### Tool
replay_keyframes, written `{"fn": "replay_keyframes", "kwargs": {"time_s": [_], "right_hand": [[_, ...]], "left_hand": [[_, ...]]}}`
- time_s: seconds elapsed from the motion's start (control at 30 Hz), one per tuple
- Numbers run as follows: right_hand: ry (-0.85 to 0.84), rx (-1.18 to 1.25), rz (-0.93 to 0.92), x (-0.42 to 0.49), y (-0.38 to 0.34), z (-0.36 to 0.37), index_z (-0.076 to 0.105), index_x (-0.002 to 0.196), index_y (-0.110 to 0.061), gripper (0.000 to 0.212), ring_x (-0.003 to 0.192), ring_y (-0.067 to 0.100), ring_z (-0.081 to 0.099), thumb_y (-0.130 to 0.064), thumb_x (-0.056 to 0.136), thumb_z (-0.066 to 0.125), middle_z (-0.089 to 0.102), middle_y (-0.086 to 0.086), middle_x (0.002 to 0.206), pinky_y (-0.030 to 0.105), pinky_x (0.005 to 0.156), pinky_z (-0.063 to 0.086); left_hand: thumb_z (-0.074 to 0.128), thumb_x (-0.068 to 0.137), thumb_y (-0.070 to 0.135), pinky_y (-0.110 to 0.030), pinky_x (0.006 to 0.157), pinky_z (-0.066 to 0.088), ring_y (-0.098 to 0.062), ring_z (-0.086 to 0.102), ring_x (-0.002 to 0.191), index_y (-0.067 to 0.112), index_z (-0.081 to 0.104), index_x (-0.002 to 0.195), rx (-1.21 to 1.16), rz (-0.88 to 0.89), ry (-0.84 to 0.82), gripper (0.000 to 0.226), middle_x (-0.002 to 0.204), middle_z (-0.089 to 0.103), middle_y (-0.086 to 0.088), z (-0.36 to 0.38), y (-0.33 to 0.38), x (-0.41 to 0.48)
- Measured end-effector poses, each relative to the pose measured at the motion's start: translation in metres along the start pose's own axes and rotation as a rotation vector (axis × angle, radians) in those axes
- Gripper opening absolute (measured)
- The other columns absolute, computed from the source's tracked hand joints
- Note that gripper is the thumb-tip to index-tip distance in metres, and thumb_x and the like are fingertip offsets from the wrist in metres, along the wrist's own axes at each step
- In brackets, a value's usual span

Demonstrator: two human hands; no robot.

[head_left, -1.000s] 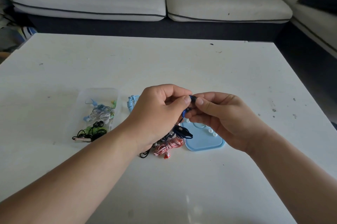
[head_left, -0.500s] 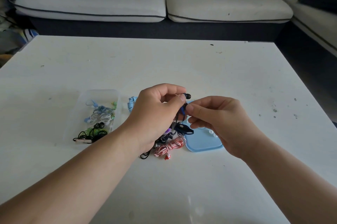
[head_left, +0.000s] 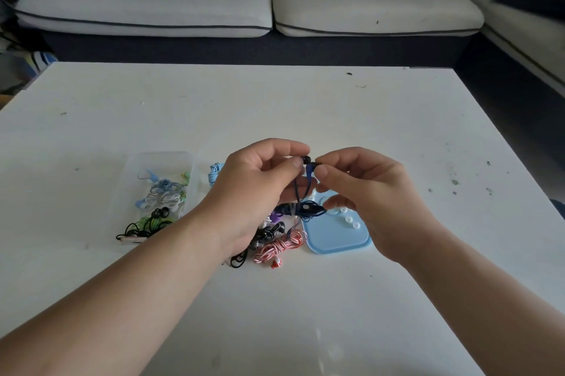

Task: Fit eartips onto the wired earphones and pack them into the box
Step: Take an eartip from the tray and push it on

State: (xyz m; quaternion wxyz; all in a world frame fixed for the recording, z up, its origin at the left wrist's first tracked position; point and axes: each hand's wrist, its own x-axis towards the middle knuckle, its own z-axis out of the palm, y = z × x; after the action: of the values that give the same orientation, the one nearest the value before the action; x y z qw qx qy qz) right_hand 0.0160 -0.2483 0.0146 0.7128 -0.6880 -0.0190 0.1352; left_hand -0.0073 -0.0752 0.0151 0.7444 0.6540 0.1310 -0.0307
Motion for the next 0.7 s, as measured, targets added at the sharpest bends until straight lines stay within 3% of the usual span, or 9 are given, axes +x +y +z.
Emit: {"fn": "replay_keyframes", "kwargs": {"time_s": [0.17, 0.3, 0.47, 0.57, 0.7], "right_hand": [[0.018, 0.024, 0.012, 0.002, 0.003, 0.000, 0.077, 0.092, -0.010, 0.005, 0.073, 0.018, 0.062, -0.006, 0.089, 0.074, 0.070, 0.007, 0.083, 0.028, 0.062, 0.053], [0.034, 0.033, 0.010, 0.005, 0.006, 0.000, 0.077, 0.092, -0.011, 0.006, 0.069, 0.017, 0.059, -0.006, 0.090, 0.075, 0.068, 0.007, 0.081, 0.030, 0.060, 0.050], [0.087, -0.042, -0.018, 0.013, 0.001, -0.012, 0.080, 0.092, -0.015, 0.007, 0.063, 0.016, 0.059, -0.012, 0.087, 0.079, 0.071, 0.003, 0.077, 0.028, 0.053, 0.048], [0.216, -0.318, 0.020, 0.027, 0.009, -0.032, 0.077, 0.085, -0.017, 0.007, 0.060, 0.012, 0.058, -0.016, 0.090, 0.073, 0.069, -0.002, 0.070, 0.025, 0.053, 0.049], [0.211, -0.680, 0.123, 0.043, 0.041, -0.049, 0.074, 0.081, -0.011, 0.012, 0.061, 0.017, 0.053, -0.014, 0.089, 0.066, 0.071, 0.010, 0.077, 0.027, 0.057, 0.045]], "left_hand": [[0.073, 0.095, 0.014, -0.044, 0.094, 0.061, -0.027, 0.078, 0.091, 0.011, 0.078, 0.106, 0.024, -0.028, -0.059, 0.013, 0.099, 0.079, -0.013, 0.001, 0.001, 0.000], [0.076, 0.092, 0.010, -0.038, 0.090, 0.062, -0.029, 0.078, 0.094, 0.015, 0.080, 0.108, 0.098, 0.017, -0.080, 0.017, 0.105, 0.078, -0.015, 0.001, -0.002, -0.001], [0.075, 0.092, 0.008, -0.045, 0.093, 0.061, -0.029, 0.079, 0.090, 0.015, 0.080, 0.103, 0.038, -0.008, -0.041, 0.014, 0.103, 0.078, -0.015, 0.002, -0.004, 0.001], [0.074, 0.092, 0.007, -0.044, 0.093, 0.061, -0.028, 0.079, 0.090, 0.015, 0.080, 0.102, 0.006, -0.029, -0.024, 0.014, 0.103, 0.078, -0.015, 0.003, -0.007, 0.003], [0.073, 0.094, 0.010, -0.038, 0.084, 0.061, -0.026, 0.079, 0.089, 0.018, 0.077, 0.105, 0.074, -0.026, -0.035, 0.014, 0.090, 0.079, -0.006, 0.004, -0.010, 0.002]]}}
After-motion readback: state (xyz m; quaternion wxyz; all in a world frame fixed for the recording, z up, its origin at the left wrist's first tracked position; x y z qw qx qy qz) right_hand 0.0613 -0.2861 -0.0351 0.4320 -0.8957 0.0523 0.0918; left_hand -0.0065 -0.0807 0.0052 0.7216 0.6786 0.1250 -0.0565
